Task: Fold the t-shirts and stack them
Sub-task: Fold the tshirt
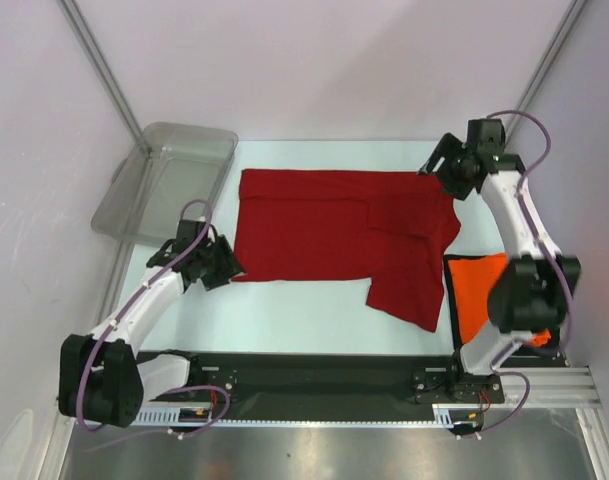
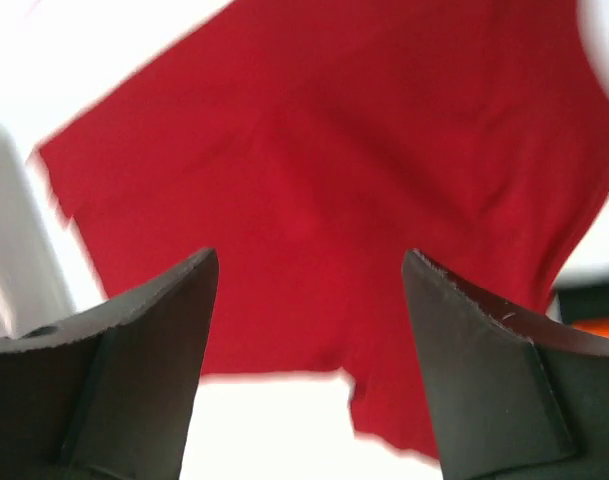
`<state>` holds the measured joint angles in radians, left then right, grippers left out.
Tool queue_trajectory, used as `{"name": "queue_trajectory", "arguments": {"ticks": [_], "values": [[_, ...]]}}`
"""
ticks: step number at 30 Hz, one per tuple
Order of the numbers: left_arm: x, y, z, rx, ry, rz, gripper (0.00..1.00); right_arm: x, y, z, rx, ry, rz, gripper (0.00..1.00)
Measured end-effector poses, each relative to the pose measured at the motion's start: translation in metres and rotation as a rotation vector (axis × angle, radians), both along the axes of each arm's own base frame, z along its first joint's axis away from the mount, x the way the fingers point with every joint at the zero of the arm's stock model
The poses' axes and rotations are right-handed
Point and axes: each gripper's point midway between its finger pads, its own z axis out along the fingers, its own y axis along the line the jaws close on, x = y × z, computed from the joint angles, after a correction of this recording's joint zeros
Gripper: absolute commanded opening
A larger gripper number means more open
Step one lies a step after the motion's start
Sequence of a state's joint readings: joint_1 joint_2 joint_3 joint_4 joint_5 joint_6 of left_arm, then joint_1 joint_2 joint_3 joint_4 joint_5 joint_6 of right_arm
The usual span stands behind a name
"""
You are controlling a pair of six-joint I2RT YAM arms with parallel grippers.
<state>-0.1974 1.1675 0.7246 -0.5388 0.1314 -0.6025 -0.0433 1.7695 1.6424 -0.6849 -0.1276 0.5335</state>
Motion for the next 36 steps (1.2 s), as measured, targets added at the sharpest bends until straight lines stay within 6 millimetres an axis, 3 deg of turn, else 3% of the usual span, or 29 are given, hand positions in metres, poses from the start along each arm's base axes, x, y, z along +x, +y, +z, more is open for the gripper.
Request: {"name": "queue_trajectory", "arguments": {"ticks": [2,4,7,10,14,19,27,30,32,36], "values": [[-0.006,0.013,-0.009,-0.017,0.03,0.088,0.55,-0.038,0.029,0.024,0.01,-0.042,0.074,0.79],[-0.007,0.021,-0.016,-0.025,0.052,0.158,0.55,-0.067,0.054,0.033,0.017,-0.059,0.146,0.79],[-0.001,0.025,-0.023,-0.04,0.067,0.218,0.52,-0.112,0.082,0.017,0.02,-0.015,0.231,0.78],[0.007,0.025,-0.039,-0.051,0.108,0.256,0.48,-0.163,0.088,-0.013,0.023,0.077,0.275,0.77],[0.009,0.024,-0.055,-0.056,0.158,0.287,0.45,-0.206,0.076,-0.024,0.011,0.123,0.262,0.77],[0.015,0.025,-0.056,-0.067,0.152,0.335,0.45,-0.224,0.07,-0.022,0.005,0.113,0.252,0.77],[0.024,0.025,-0.066,-0.077,0.171,0.376,0.37,-0.243,0.06,-0.06,0.012,0.251,0.222,0.76],[0.03,0.025,-0.067,-0.082,0.165,0.382,0.2,-0.248,0.05,-0.073,0.034,0.303,0.175,0.73],[0.031,0.026,-0.069,-0.076,0.17,0.384,0.0,-0.25,0.043,-0.082,0.057,0.335,0.134,0.7],[0.038,0.028,-0.068,-0.053,0.163,0.375,0.0,-0.261,0.038,-0.106,0.092,0.425,0.082,0.63]]}}
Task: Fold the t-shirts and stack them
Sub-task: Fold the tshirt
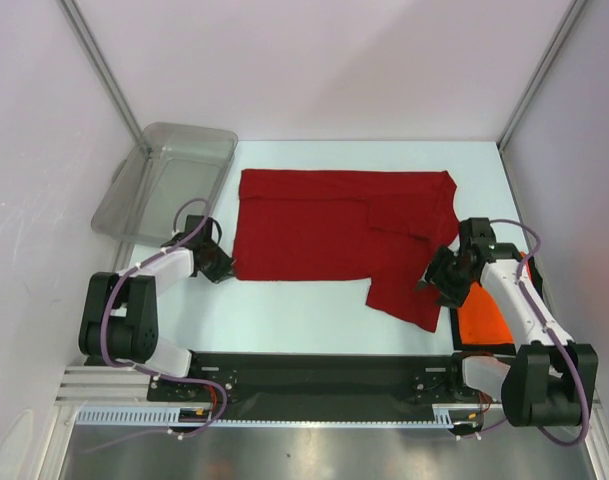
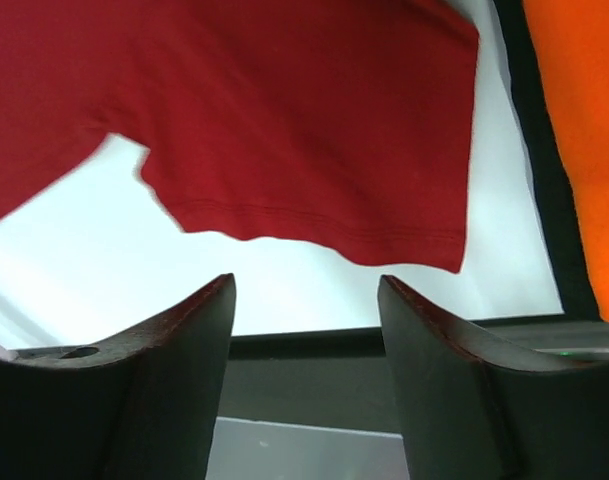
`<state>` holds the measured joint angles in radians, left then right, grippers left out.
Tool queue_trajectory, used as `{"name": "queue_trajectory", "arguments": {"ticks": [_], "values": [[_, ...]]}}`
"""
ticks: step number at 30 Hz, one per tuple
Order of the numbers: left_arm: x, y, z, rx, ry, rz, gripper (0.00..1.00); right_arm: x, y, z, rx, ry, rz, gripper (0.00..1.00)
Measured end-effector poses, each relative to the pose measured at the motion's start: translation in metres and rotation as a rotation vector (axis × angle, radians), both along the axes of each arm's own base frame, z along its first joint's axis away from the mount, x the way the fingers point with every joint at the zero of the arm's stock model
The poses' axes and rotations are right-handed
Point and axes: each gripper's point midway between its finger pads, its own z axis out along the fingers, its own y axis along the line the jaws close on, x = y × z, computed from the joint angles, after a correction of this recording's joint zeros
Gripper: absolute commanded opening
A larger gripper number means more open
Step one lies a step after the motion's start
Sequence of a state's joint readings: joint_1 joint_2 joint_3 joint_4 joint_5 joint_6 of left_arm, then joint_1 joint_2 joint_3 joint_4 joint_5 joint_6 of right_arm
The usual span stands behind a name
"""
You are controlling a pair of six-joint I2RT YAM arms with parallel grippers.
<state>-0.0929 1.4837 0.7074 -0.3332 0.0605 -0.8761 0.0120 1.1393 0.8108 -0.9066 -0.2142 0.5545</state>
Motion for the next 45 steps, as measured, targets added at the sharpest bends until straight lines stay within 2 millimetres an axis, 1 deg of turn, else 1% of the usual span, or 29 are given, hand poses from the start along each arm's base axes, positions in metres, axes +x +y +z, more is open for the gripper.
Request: {"name": "queue_trajectory", "arguments": {"ticks": [4,5,7,10,16,19,22,23,26,27,29,30,31,32,35,38,42,45], "values": [[0.002,0.004,0.002,0.034,-0.006,-0.03,0.0,-0.016,0.0,-0.028,0.001,0.117,-0.016,0.55],[0.003,0.005,0.003,0.04,-0.008,-0.037,0.0,-0.019,-0.003,-0.034,-0.005,0.144,-0.024,0.53],[0.004,0.006,0.004,0.05,-0.014,-0.048,0.0,-0.023,-0.01,-0.044,-0.022,0.189,-0.053,0.53],[0.006,0.006,0.005,0.057,-0.02,-0.063,0.0,-0.021,-0.023,-0.054,-0.061,0.228,-0.089,0.54],[0.009,0.007,0.008,0.069,-0.03,-0.09,0.0,-0.013,-0.04,-0.065,-0.116,0.263,-0.131,0.55],[0.013,0.006,0.01,0.07,-0.038,-0.099,0.0,-0.009,-0.046,-0.072,-0.134,0.269,-0.143,0.55],[0.015,0.005,0.011,0.065,-0.039,-0.106,0.0,-0.006,-0.047,-0.081,-0.14,0.288,-0.143,0.54],[0.015,0.004,0.01,0.061,-0.039,-0.109,0.0,-0.005,-0.047,-0.081,-0.141,0.287,-0.141,0.54],[0.014,0.003,0.01,0.058,-0.035,-0.113,0.0,-0.006,-0.046,-0.082,-0.156,0.289,-0.129,0.44],[0.014,0.003,0.01,0.058,-0.034,-0.114,0.0,-0.006,-0.045,-0.082,-0.159,0.287,-0.124,0.34],[0.014,0.003,0.009,0.06,-0.034,-0.119,0.0,-0.004,-0.041,-0.082,-0.159,0.276,-0.117,0.21],[0.014,0.003,0.009,0.06,-0.035,-0.121,0.0,-0.003,-0.039,-0.082,-0.151,0.268,-0.119,0.09],[0.014,0.003,0.01,0.061,-0.035,-0.122,0.0,-0.001,-0.037,-0.082,-0.143,0.259,-0.123,0.03],[0.014,0.003,0.01,0.063,-0.035,-0.126,0.0,0.001,-0.036,-0.081,-0.134,0.248,-0.128,0.0],[0.013,0.004,0.01,0.065,-0.03,-0.128,0.0,-0.001,-0.034,-0.079,-0.129,0.231,-0.143,0.0],[0.01,0.004,0.013,0.068,-0.032,-0.131,0.0,-0.003,-0.033,-0.068,-0.122,0.2,-0.155,0.0],[0.01,0.005,0.028,0.07,-0.07,-0.13,0.0,-0.005,-0.029,-0.045,-0.105,0.122,-0.151,0.0],[0.011,0.005,0.041,0.07,-0.11,-0.126,0.0,-0.01,-0.026,-0.034,-0.094,0.094,-0.143,0.0]]}}
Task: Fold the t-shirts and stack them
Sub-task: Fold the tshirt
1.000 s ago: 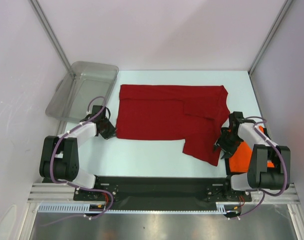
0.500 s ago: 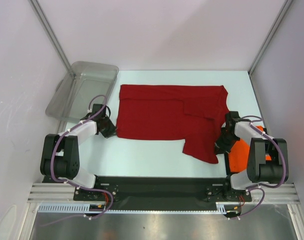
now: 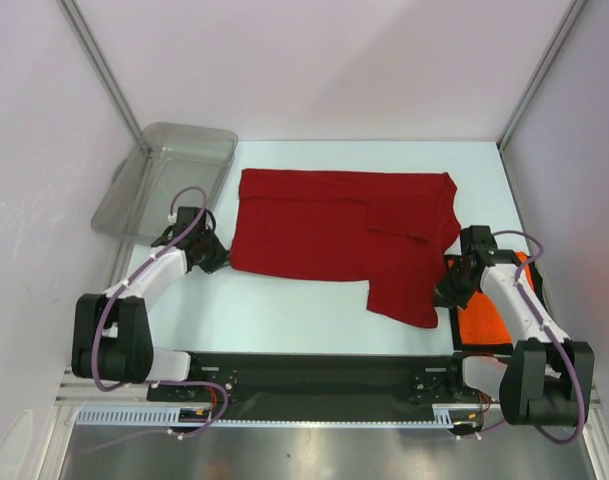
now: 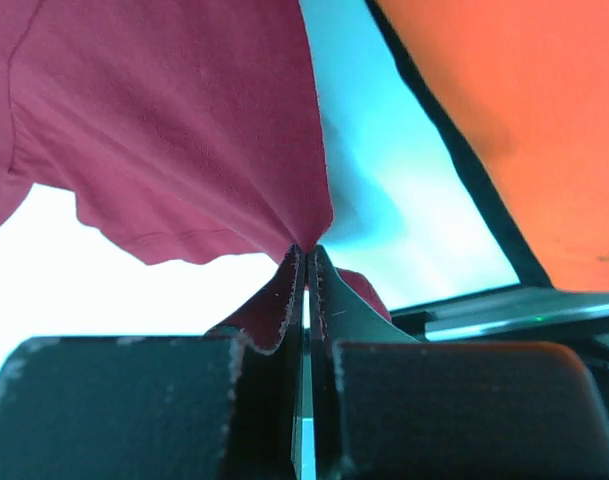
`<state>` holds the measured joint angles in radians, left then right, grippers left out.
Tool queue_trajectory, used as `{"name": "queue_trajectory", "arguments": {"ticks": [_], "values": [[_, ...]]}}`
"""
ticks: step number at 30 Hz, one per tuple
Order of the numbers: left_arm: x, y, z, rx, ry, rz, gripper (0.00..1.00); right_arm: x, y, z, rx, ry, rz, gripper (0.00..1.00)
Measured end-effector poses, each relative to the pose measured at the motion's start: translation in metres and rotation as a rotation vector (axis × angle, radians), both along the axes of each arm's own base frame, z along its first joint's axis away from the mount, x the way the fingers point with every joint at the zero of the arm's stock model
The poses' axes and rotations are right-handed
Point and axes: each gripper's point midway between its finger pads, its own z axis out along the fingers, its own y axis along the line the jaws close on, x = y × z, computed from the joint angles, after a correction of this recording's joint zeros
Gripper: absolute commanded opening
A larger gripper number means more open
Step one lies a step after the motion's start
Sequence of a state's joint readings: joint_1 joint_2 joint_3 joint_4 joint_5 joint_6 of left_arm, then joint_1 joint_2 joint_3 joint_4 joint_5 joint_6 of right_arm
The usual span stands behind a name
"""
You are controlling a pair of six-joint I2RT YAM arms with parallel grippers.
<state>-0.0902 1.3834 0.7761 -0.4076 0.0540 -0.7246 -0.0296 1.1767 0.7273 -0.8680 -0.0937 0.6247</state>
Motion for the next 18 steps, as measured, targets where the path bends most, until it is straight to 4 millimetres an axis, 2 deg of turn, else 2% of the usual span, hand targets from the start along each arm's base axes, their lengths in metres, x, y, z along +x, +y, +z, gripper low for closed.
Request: {"name": "queue_trajectory", "arguments": {"ticks": [5,13,16,18], "values": [[-0.006,0.006,0.007,0.011,-0.016,0.015,0.01,-0.009,0.003,0.011,0.01,-0.022,0.018,0.0],[-0.014,0.016,0.018,0.046,-0.043,-0.003,0.0,-0.018,0.008,0.013,0.038,0.003,0.047,0.0],[-0.012,0.016,0.021,0.063,-0.051,-0.036,0.0,-0.011,0.008,0.02,0.038,-0.001,0.055,0.0],[-0.005,0.016,0.027,0.075,-0.064,-0.058,0.0,0.005,0.005,0.032,0.033,-0.028,0.056,0.0]]}}
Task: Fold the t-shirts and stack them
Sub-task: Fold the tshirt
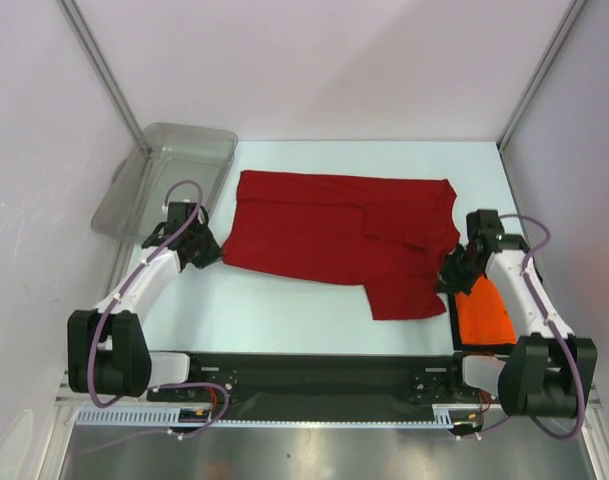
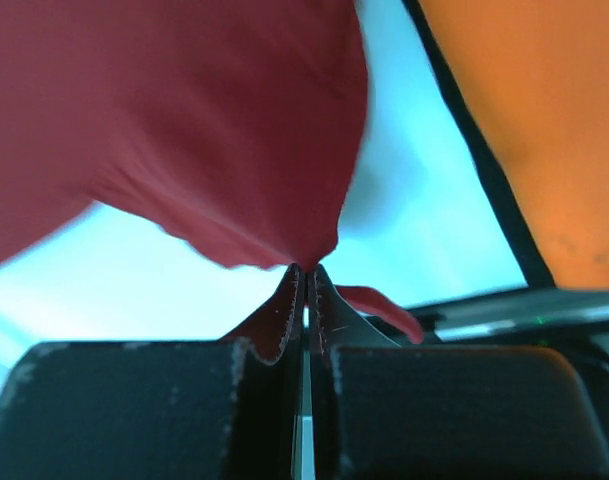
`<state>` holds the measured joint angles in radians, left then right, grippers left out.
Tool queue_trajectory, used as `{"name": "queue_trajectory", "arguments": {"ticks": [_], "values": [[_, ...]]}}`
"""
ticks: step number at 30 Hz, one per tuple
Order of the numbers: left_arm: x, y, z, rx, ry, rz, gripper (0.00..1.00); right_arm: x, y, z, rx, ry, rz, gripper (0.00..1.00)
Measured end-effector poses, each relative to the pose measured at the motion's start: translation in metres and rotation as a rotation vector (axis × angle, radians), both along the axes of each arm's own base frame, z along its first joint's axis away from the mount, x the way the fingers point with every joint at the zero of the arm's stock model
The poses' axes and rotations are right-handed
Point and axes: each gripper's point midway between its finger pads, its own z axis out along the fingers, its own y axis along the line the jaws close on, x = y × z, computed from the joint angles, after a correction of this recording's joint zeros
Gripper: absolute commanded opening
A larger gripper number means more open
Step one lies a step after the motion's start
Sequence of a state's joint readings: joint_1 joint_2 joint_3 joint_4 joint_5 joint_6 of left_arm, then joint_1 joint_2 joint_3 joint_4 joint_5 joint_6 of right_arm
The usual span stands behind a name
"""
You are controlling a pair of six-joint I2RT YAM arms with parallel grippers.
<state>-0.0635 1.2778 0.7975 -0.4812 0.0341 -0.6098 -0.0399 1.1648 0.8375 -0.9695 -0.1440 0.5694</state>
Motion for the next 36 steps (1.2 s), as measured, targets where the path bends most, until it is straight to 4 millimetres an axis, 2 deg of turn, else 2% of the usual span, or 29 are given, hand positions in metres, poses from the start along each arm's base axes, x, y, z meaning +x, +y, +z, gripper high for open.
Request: {"name": "queue_trajectory", "arguments": {"ticks": [3,8,11,15,21,28,32,36], "values": [[0.018,-0.004,0.01,0.014,-0.015,-0.03,0.0,0.034,-0.009,0.018,-0.004,-0.038,-0.021,0.0],[0.062,-0.014,0.022,0.028,-0.032,-0.067,0.0,0.105,-0.025,0.039,-0.016,-0.109,-0.04,0.0],[0.088,-0.017,0.023,0.033,-0.028,-0.075,0.0,0.144,-0.033,0.042,-0.018,-0.127,-0.041,0.0],[0.122,-0.019,0.023,0.04,-0.023,-0.081,0.0,0.19,-0.038,0.034,-0.002,-0.136,-0.039,0.0],[0.162,-0.022,0.017,0.048,-0.014,-0.075,0.0,0.239,-0.042,0.026,0.021,-0.145,-0.035,0.0],[0.181,-0.021,0.001,0.059,0.02,-0.056,0.0,0.285,-0.041,0.032,0.052,-0.195,-0.02,0.0],[0.19,-0.019,-0.006,0.071,0.034,-0.042,0.0,0.302,-0.038,0.023,0.079,-0.194,-0.006,0.0],[0.196,-0.019,-0.009,0.071,0.039,-0.031,0.0,0.31,-0.036,0.008,0.101,-0.17,0.004,0.0]]}}
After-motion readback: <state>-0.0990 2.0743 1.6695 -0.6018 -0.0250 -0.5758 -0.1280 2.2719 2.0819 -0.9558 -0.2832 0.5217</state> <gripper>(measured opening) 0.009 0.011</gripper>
